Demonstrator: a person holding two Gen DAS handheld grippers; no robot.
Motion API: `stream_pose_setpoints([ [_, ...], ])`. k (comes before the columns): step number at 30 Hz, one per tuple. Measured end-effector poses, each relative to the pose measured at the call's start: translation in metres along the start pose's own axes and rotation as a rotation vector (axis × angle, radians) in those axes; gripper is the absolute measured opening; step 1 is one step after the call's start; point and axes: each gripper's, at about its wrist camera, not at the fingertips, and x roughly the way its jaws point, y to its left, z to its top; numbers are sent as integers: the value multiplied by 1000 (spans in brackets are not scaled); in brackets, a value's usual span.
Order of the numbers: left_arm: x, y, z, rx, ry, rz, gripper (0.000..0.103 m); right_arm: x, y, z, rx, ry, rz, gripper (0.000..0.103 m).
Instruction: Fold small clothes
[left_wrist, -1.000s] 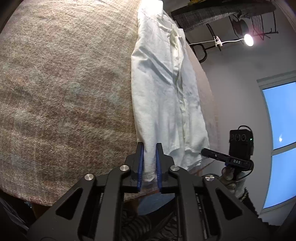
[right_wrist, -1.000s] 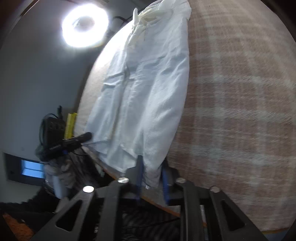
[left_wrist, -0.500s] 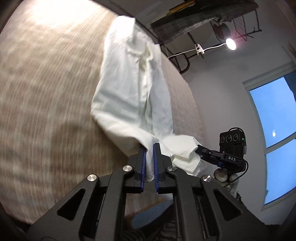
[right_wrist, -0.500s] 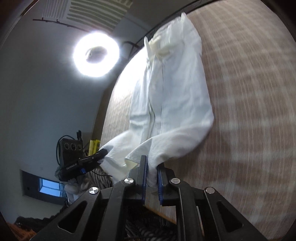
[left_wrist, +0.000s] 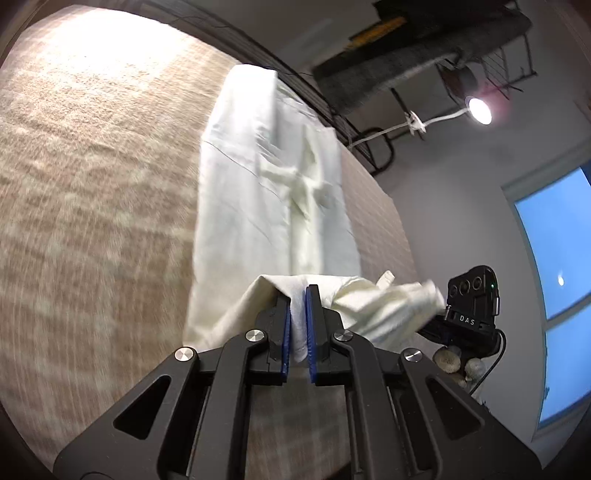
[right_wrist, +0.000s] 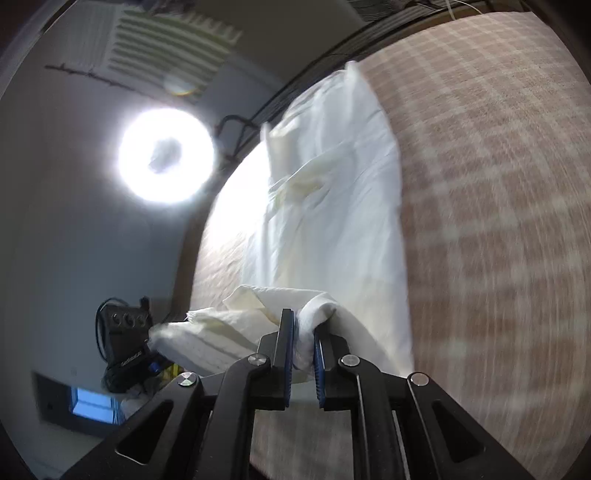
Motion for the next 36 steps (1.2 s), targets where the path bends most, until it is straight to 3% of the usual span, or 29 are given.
stream_pose_setpoints([
  [6,17,14,20,-21,4,50,5,24,-14,32,64,-9,-28,7],
  [13,25,20,34,-25,11,51,7,36,-20,39,76,8,-58,12],
  [15,25,21,37,-39,21,46,15,36,-21,41,76,15,-55,17],
  [17,22,20,40,-35,7,45,35,31,-22,42,87,3,-42,37],
  [19,16,19,44,-25,-27,46,46,26,-21,45,86,-11,-28,40],
  [21,8,19,48,-25,-53,47,46,20,-19,48,66,-34,-33,40],
  [24,-4,14,47,25,-92,60,46,9,-9,46,-3,-67,-81,37],
  [29,-5,-5,25,173,-80,106,46,7,17,29,-203,-57,-145,32],
  [33,18,-31,1,373,-11,163,46,31,43,10,-406,31,-220,32],
  [36,37,-27,2,390,24,200,46,51,51,0,-500,98,-241,31],
])
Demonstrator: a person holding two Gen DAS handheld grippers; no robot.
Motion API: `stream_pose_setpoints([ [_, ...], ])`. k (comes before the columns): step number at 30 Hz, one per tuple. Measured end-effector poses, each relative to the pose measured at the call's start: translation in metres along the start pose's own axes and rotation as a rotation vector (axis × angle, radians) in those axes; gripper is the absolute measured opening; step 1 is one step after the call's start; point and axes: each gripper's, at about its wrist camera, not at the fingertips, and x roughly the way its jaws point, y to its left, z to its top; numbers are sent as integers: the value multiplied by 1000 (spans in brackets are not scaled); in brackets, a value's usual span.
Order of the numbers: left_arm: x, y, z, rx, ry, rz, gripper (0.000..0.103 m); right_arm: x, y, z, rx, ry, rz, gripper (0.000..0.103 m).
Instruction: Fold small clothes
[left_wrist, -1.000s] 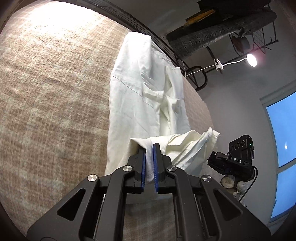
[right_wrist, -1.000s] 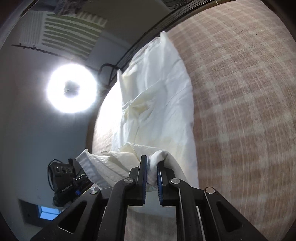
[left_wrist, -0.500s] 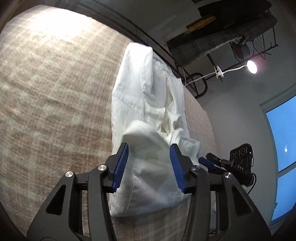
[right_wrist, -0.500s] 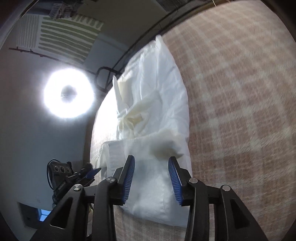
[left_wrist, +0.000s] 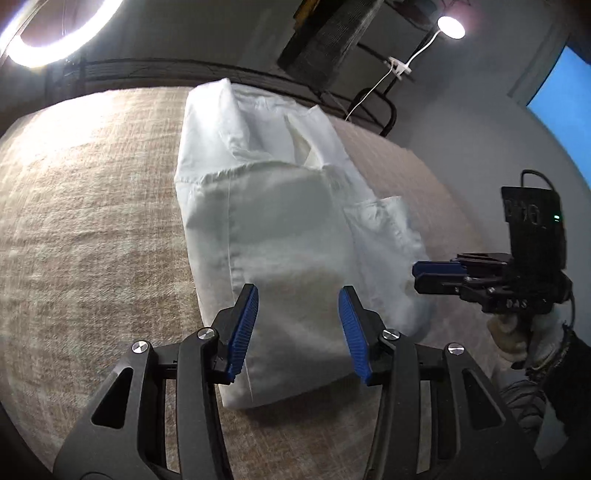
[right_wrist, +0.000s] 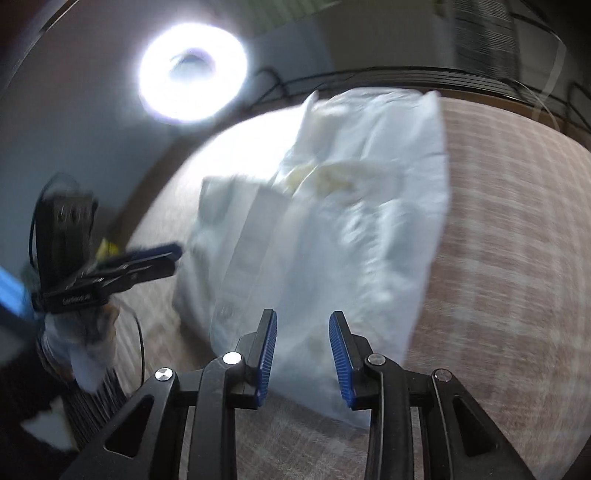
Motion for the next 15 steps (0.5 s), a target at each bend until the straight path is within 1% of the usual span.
stream_pose_setpoints([
  [1,5,3,2,-10,5,6,46,5,1,1,-11,8,-11,31],
  [4,21,16,14,-26,-7,82,46,17,-3,7,-12,8,-84,31],
  [5,25,21,18,-26,-11,116,46,19,-8,9,0,-1,-114,27],
  [7,33,28,22,-19,-13,147,46,18,-17,10,19,-13,-148,26],
  [9,41,34,23,5,-5,199,46,20,-22,11,15,-8,-196,26],
  [10,44,37,23,14,-2,213,46,20,-25,11,15,-6,-208,25],
  [15,39,48,34,-3,-3,220,46,15,-30,16,16,-26,-187,25],
])
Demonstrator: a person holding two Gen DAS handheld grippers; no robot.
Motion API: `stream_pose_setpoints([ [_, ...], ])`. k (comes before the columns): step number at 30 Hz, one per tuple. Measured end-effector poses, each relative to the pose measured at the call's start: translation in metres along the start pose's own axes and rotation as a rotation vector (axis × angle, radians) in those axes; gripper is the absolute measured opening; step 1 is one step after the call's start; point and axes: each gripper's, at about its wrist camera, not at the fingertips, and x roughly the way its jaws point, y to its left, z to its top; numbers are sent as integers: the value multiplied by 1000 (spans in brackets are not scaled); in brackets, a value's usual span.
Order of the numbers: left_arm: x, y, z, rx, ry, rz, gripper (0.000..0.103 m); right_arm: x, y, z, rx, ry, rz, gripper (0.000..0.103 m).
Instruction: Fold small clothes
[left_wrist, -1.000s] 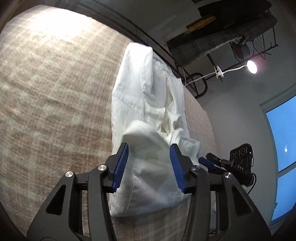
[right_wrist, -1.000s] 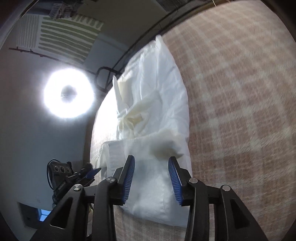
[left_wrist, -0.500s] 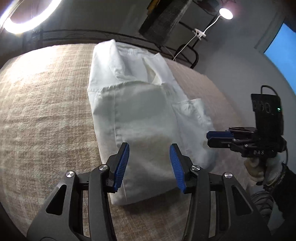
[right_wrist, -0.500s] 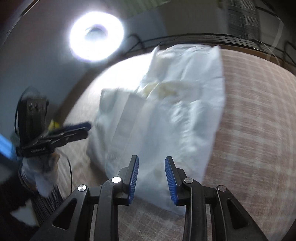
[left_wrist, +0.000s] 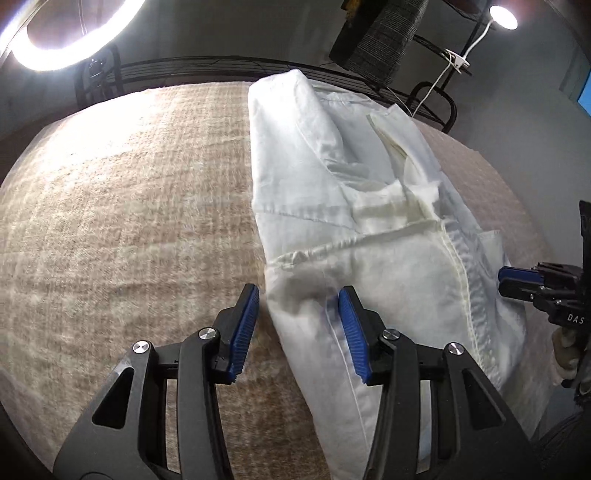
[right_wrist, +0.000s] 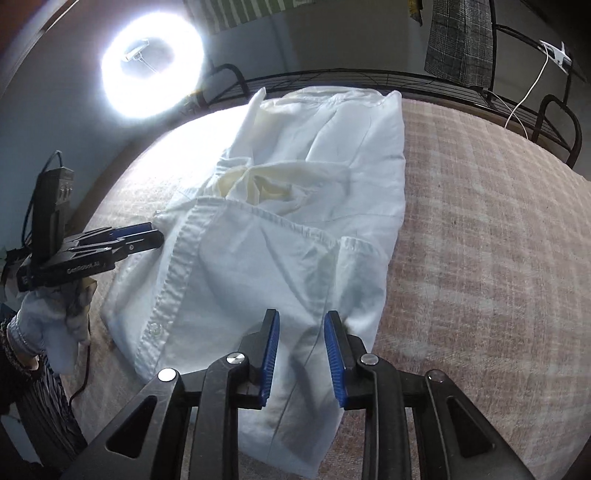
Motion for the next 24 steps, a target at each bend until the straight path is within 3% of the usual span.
stream_pose_setpoints([
  [3,-6,3,14,8,-15,-5,46,-6,-3,8,2,-39,19,31],
  [5,-10,4,29,22,-20,-17,46,-10,-8,19,13,-73,41,45],
  [7,-9,5,43,31,-24,-26,46,-13,-16,31,29,-103,42,50],
  [16,43,23,113,-2,-4,3,46,17,-72,102,130,-140,45,51],
  [24,107,4,159,113,4,157,46,70,-97,160,145,-131,20,51],
])
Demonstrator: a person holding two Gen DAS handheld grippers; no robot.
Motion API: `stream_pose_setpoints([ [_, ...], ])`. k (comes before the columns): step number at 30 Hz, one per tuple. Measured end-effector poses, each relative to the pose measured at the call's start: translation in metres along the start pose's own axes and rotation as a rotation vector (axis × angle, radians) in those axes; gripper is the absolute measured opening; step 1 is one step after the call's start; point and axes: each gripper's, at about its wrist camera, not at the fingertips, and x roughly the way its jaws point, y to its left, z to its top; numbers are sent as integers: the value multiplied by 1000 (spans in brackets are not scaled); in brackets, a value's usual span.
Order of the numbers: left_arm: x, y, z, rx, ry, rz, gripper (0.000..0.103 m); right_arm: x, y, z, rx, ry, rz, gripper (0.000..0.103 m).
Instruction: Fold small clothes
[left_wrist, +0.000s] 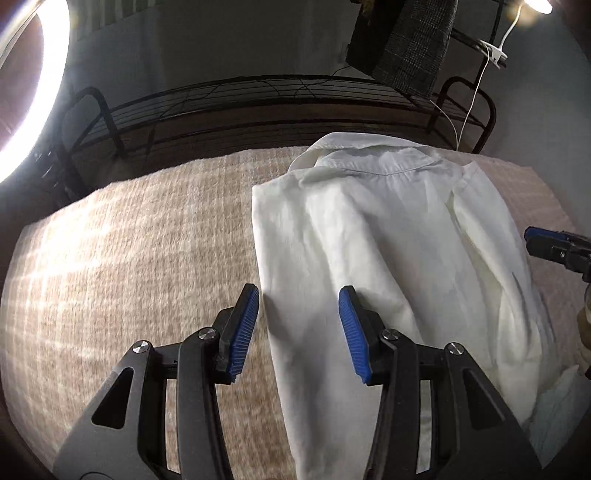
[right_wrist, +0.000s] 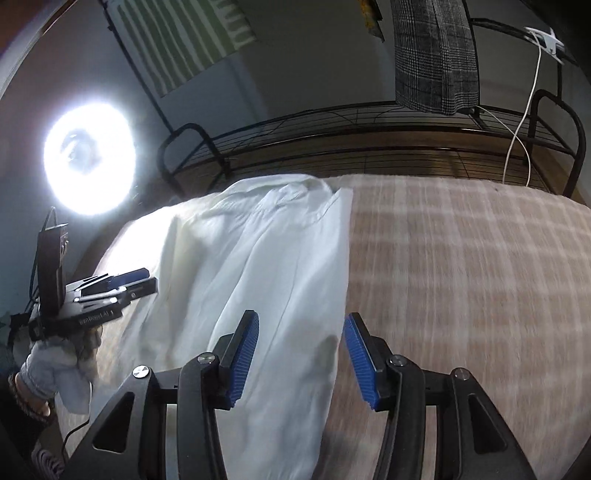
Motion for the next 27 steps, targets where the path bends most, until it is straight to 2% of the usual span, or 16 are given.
stream_pose_setpoints([
  [4,19,2,20,-4,-7,26,54,24,-12,25,30,-1,-19,51],
  [6,27,9,28,-14,-6,36,55,34,-19,34,48,-3,-21,49],
  [10,40,23,41,-49,-8,-18,54,49,-32,48,90,-16,-1,47],
  [13,42,26,45,-56,-35,-39,54,59,-35,52,99,-25,27,38],
  [15,42,25,46,-40,-58,-46,46,63,-34,54,95,-36,40,29],
  [16,41,24,45,-35,-69,-65,24,65,-34,54,99,-32,62,13],
  [17,42,25,46,-35,-75,-61,11,67,-34,54,103,-24,74,5],
  [20,41,24,48,-25,-83,-60,2,63,-29,53,90,-40,61,0],
  [27,7,26,38,-69,-137,-102,1,34,-19,59,87,-103,100,0],
])
